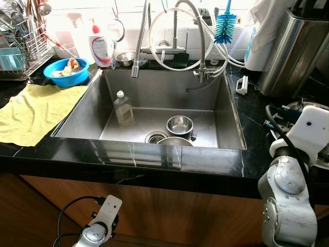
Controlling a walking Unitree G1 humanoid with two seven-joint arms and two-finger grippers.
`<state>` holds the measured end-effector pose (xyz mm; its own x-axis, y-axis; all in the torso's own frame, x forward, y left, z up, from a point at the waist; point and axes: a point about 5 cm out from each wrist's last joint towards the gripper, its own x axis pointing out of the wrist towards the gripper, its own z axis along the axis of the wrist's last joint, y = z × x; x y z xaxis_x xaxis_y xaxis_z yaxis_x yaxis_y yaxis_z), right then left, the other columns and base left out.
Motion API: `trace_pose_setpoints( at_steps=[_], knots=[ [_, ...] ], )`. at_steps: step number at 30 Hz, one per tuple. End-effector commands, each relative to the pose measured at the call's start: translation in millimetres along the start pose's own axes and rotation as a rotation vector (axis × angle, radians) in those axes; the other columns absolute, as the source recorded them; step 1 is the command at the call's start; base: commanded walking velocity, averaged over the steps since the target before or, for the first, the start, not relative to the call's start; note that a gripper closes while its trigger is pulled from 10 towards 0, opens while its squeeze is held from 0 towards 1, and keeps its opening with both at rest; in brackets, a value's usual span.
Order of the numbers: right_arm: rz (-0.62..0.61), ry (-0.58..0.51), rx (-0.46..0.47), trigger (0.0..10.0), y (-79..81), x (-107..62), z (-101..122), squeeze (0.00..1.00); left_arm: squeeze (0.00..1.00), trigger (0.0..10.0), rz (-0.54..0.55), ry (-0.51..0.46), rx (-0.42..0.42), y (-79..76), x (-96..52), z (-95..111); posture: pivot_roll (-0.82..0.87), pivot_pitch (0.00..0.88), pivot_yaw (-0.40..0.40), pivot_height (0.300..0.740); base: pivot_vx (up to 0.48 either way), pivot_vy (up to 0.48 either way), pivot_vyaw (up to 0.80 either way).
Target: Kitchen organization
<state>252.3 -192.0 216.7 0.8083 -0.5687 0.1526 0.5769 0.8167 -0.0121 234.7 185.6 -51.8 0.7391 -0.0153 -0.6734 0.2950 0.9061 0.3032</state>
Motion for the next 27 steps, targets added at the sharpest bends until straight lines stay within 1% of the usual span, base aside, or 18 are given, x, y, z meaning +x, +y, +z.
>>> trace_pose_setpoints(
  at_steps=[1,4,5,6,9,10,12,13,14,16,17,18,19,20,22,27],
  knots=[
    [0.003,-0.02,0.017,10.0,1.2,-1.0,7,0.0,0.0,10.0,0.008,0.002,0.006,2.5,-0.3,-1,-0.14,0.0,0.045,0.74,0.0,0.0,0.0],
    [0.034,-0.05,0.044,10.0,5.4,-0.5,12,0.0,0.0,10.0,0.009,0.003,0.006,3.1,-0.3,-1,-0.14,0.0,0.046,0.74,0.0,0.0,0.0],
    [0.111,-0.089,0.061,10.0,13.9,0.1,19,0.0,0.0,10.0,0.01,0.003,0.007,3.5,-0.4,-1,-0.14,0.0,0.048,0.74,0.0,0.0,0.0],
    [0.224,-0.126,0.063,10.0,26.0,0.0,25,0.0,0.0,10.0,0.011,0.003,0.007,3.7,-0.3,-1,-0.14,0.0,0.05,0.74,0.0,0.0,0.0],
    [0.33,-0.149,0.064,10.0,37.1,-0.3,29,0.0,0.0,10.0,0.011,0.003,0.007,4.0,-0.3,-1,-0.15,0.0,0.051,0.74,0.0,0.0,0.0],
    [0.372,-0.143,0.104,10.0,41.5,0.4,31,0.0,0.0,10.0,0.011,0.003,0.007,4.0,-0.3,-1,-0.15,0.0,0.052,0.74,0.0,0.0,0.0],
    [0.415,-0.123,0.157,10.0,45.6,2.1,32,0.0,0.0,10.0,0.011,0.003,0.007,3.9,-0.3,-1,-0.15,0.0,0.052,0.74,0.0,0.0,0.0],
    [0.499,-0.085,0.199,10.0,52.1,4.1,32,0.0,0.0,10.0,0.012,0.003,0.005,3.9,-0.3,-1,-0.15,0.0,0.052,0.74,0.0,0.0,0.0],
    [0.499,-0.085,0.199,10.0,52.1,4.1,32,0.0,0.0,10.0,0.012,0.003,0.005,3.9,-0.3,-1,-0.15,0.0,0.052,0.74,0.0,0.0,0.0],
    [0.613,-0.045,0.212,10.0,59.7,5.7,28,0.0,0.0,10.0,0.012,0.003,0.005,3.8,-0.3,-1,-0.14,0.0,0.052,0.74,0.0,0.0,0.0],
    [0.649,-0.031,0.217,10.0,61.9,6.4,27,0.0,0.0,10.0,0.012,0.003,0.005,3.8,-0.3,-1,-0.14,0.0,0.052,0.74,0.0,0.0,0.0],
    [0.69,0.009,0.216,10.0,64.2,12.2,20,0.0,0.0,10.0,0.012,0.003,0.005,3.5,-0.3,-1,-0.14,0.0,0.05,0.74,0.0,0.0,0.0],
    [0.702,0.028,0.218,10.0,64.6,15.5,17,0.0,0.0,10.0,0.013,0.004,0.004,3.5,-0.3,-1,-0.14,0.0,0.049,0.74,0.0,0.0,0.0],
    [0.713,0.042,0.227,10.0,64.9,18.1,15,0.0,0.0,10.0,0.013,0.004,0.004,3.4,-0.3,-1,-0.14,0.0,0.049,0.74,0.0,0.0,0.0],
    [0.794,0.069,0.241,10.0,68.0,22.3,13,0.0,0.0,10.0,0.016,0.004,0.001,3.5,-0.4,-1,-0.13,0.0,0.045,0.74,0.0,0.0,0.0],
    [0.852,0.084,0.266,10.0,72.9,28.3,14,0.0,0.0,10.0,0.018,0.006,-0.001,4.1,-0.5,-2,-0.13,0.0,0.046,0.74,0.0,0.0,0.0]
  ],
)
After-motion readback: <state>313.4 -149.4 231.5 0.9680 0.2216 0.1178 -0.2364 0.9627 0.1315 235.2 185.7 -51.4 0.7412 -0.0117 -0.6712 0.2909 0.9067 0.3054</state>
